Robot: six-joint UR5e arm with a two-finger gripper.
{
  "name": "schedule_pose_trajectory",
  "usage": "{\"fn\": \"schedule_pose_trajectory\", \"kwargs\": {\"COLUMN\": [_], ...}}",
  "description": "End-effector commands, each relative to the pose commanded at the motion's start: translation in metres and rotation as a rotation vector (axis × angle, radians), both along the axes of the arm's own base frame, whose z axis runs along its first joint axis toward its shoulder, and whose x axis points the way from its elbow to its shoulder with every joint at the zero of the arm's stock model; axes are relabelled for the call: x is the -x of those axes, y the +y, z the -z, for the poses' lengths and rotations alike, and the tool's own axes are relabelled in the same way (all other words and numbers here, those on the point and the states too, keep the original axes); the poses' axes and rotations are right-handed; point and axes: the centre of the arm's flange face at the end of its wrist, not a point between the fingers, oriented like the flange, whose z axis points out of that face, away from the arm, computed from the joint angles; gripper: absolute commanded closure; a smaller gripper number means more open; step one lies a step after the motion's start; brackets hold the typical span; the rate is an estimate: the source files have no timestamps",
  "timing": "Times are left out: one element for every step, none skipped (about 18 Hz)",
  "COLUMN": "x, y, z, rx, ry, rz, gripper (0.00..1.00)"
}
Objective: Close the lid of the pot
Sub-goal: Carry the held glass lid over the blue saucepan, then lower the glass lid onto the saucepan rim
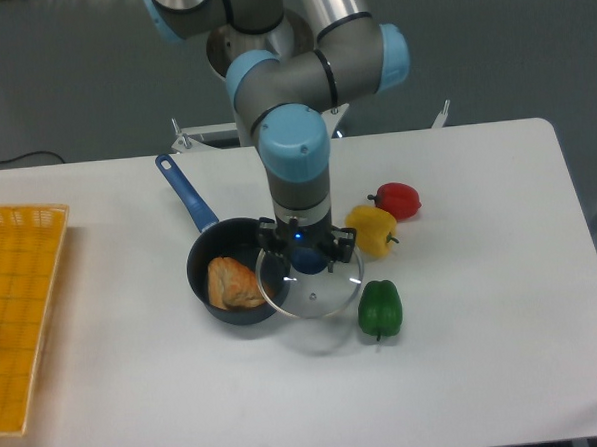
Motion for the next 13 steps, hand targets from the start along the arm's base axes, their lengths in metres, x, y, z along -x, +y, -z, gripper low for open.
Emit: {"fn": "schedule_pose_trajectory", "kwargs": {"x": [-0.003,-0.01,-0.016,-0.021,-0.026,-0.031,-0.036,-0.04,-0.043,-0.044,-0.046,-0.048,-0.048], "y": [0.0,0.001,0.005,0.007,0.009,0.011,0.013,0.015,0.015,0.015,0.015,0.016,0.015], "z": [-0.003,-0.002,-0.002,-0.002,-0.002,-0.004,-0.005,-0.005,-0.008,-0.012,-0.014,-0.014,-0.013], "rx": [-0.004,-0.002,-0.001,-0.001,-0.001,-0.003,-0.003,-0.002,-0.006,-0.012,-0.014,-0.013,-0.009], "ry": [0.003,0.001,0.001,0.002,0.002,0.005,0.007,0.008,0.01,0.015,0.018,0.017,0.016], "rz": [-0.005,0.001,0.006,0.003,-0.003,-0.002,0.006,0.01,0.004,0.003,0.004,0.007,0.007], "gripper": [0.48,0.48,0.48,0.48,0.48,0.48,0.48,0.48,0.48,0.48,0.48,0.48,0.48]}}
